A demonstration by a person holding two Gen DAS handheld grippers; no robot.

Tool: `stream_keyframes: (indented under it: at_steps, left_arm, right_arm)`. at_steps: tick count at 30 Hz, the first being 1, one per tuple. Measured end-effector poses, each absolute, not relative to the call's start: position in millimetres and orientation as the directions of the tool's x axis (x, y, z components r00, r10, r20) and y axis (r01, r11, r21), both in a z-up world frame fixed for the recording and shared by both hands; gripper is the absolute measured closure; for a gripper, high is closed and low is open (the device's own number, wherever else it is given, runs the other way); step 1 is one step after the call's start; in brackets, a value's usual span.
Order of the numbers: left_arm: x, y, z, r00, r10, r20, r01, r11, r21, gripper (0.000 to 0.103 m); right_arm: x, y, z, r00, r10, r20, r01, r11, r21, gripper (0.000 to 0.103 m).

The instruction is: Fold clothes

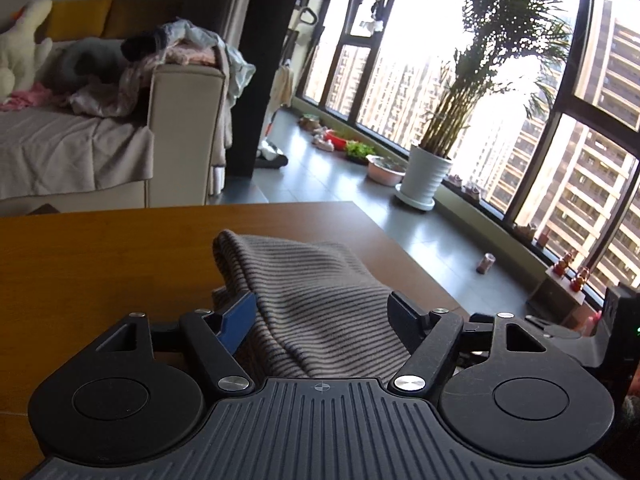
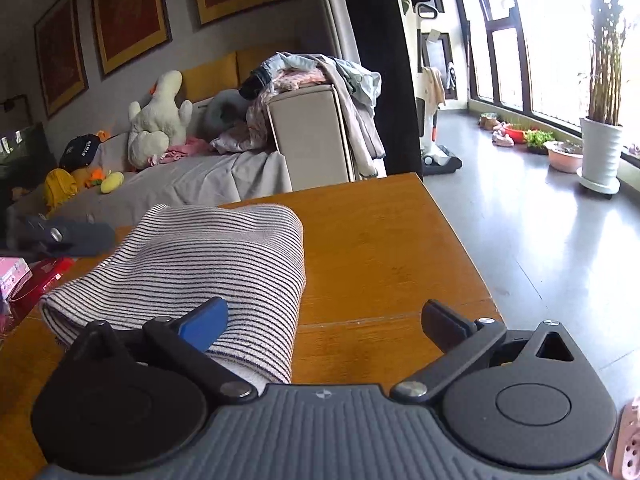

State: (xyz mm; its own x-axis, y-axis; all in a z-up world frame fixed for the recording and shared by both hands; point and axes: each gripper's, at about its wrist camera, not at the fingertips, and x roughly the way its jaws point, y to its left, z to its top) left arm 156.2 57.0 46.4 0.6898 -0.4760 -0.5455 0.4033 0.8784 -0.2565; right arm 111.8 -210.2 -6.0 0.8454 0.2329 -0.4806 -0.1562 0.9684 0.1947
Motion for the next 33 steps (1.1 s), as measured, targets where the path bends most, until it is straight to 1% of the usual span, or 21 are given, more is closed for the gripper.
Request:
stream_keyframes:
  at_steps: [2, 4, 5, 6, 7, 8, 9, 11, 15, 20, 22, 23, 24, 25, 26, 27, 28, 30, 31, 32, 33]
  left_arm:
    - [156.5, 57.1, 28.6, 0.647, -0.467, -0.603, 0.394, 0.881, -0.261, 0.041]
    - [153.2, 61.8, 12.3, 0.614, -0.488, -0.62, 0.382, 0.872, -0.307, 0.04]
    - [151.9, 66.3, 9.5, 0.61, -0.497, -0.617, 0.37, 0.867, -0.333, 0.038]
    - [150.9, 69.7, 7.6, 0.606, -0.504, -0.615, 0.36, 0.864, -0.352, 0.036]
    - [150.8, 69.2, 9.0, 0.606, -0.498, -0.62, 0.359, 0.867, -0.346, 0.035]
    - [150.7, 68.7, 10.4, 0.606, -0.493, -0.625, 0.357, 0.87, -0.339, 0.033]
    - [150.5, 68.1, 11.9, 0.605, -0.487, -0.63, 0.356, 0.873, -0.333, 0.03]
    - [150.3, 67.1, 14.7, 0.605, -0.476, -0.639, 0.353, 0.879, -0.32, 0.03]
    - [149.6, 65.1, 21.3, 0.606, -0.454, -0.653, 0.348, 0.89, -0.296, 0.029]
    - [145.8, 65.9, 48.9, 0.667, -0.464, -0.583, 0.358, 0.886, -0.297, 0.029]
    - [148.0, 66.3, 57.4, 0.689, -0.472, -0.55, 0.364, 0.882, -0.3, 0.032]
    - [151.4, 63.5, 54.4, 0.682, -0.467, -0.562, 0.367, 0.884, -0.29, 0.036]
    - [155.0, 60.8, 50.2, 0.673, -0.463, -0.577, 0.368, 0.886, -0.282, 0.044]
    - [158.2, 59.3, 43.6, 0.657, -0.458, -0.599, 0.362, 0.888, -0.283, 0.048]
    - [158.7, 61.1, 42.3, 0.653, -0.461, -0.601, 0.356, 0.887, -0.294, 0.051]
    - [159.2, 62.9, 40.9, 0.649, -0.464, -0.603, 0.35, 0.886, -0.305, 0.049]
    - [159.7, 64.6, 39.6, 0.645, -0.467, -0.605, 0.345, 0.884, -0.315, 0.048]
    - [160.8, 68.2, 37.0, 0.637, -0.473, -0.608, 0.333, 0.881, -0.337, 0.046]
    - [161.3, 69.9, 35.6, 0.633, -0.476, -0.61, 0.327, 0.879, -0.347, 0.045]
    - [161.8, 71.7, 34.3, 0.629, -0.479, -0.612, 0.32, 0.877, -0.358, 0.042]
    - [162.4, 73.5, 33.0, 0.625, -0.482, -0.613, 0.314, 0.875, -0.368, 0.039]
  right_arm:
    - [101.7, -210.2, 2.5, 0.845, 0.31, -0.436, -0.236, 0.947, 0.216, 0.0]
    - [96.2, -201.5, 4.4, 0.809, 0.362, -0.463, -0.308, 0.932, 0.191, 0.0]
    - [96.1, -192.9, 0.3, 0.79, 0.346, -0.506, -0.326, 0.936, 0.132, 0.0]
    - [96.3, -190.1, -3.4, 0.783, 0.339, -0.521, -0.33, 0.937, 0.114, 0.0]
    - [96.6, -188.3, -7.0, 0.779, 0.335, -0.53, -0.333, 0.937, 0.103, 0.0]
    - [96.8, -186.5, -10.6, 0.774, 0.331, -0.539, -0.337, 0.937, 0.092, 0.0]
    - [101.3, -189.7, -9.9, 0.758, 0.342, -0.556, -0.333, 0.935, 0.123, 0.0]
    - [110.2, -196.5, -9.5, 0.726, 0.372, -0.579, -0.328, 0.926, 0.186, 0.0]
    - [107.8, -196.0, -11.2, 0.73, 0.37, -0.574, -0.334, 0.927, 0.172, 0.0]
    - [101.5, -193.7, -10.7, 0.742, 0.356, -0.567, -0.336, 0.931, 0.145, 0.0]
    - [103.5, -194.8, -2.5, 0.746, 0.367, -0.556, -0.338, 0.928, 0.159, 0.0]
    - [105.7, -196.6, 5.0, 0.751, 0.38, -0.54, -0.34, 0.923, 0.178, 0.002]
    - [107.9, -198.5, 12.6, 0.756, 0.394, -0.524, -0.342, 0.919, 0.197, 0.009]
    - [110.1, -200.4, 20.2, 0.76, 0.406, -0.507, -0.344, 0.914, 0.216, 0.018]
    - [112.4, -202.2, 27.8, 0.764, 0.419, -0.49, -0.346, 0.908, 0.235, 0.024]
    - [114.6, -204.1, 35.3, 0.769, 0.431, -0.473, -0.349, 0.902, 0.254, 0.039]
    - [116.8, -206.0, 42.9, 0.773, 0.442, -0.456, -0.352, 0.896, 0.273, 0.048]
    - [132.5, -203.8, 44.2, 0.774, 0.445, -0.451, -0.341, 0.893, 0.295, 0.048]
    - [142.3, -197.5, 34.0, 0.753, 0.433, -0.496, -0.336, 0.9, 0.277, 0.048]
    - [152.4, -190.6, 22.3, 0.726, 0.417, -0.546, -0.332, 0.909, 0.253, 0.048]
    - [162.5, -183.6, 10.6, 0.698, 0.399, -0.594, -0.329, 0.916, 0.229, 0.041]
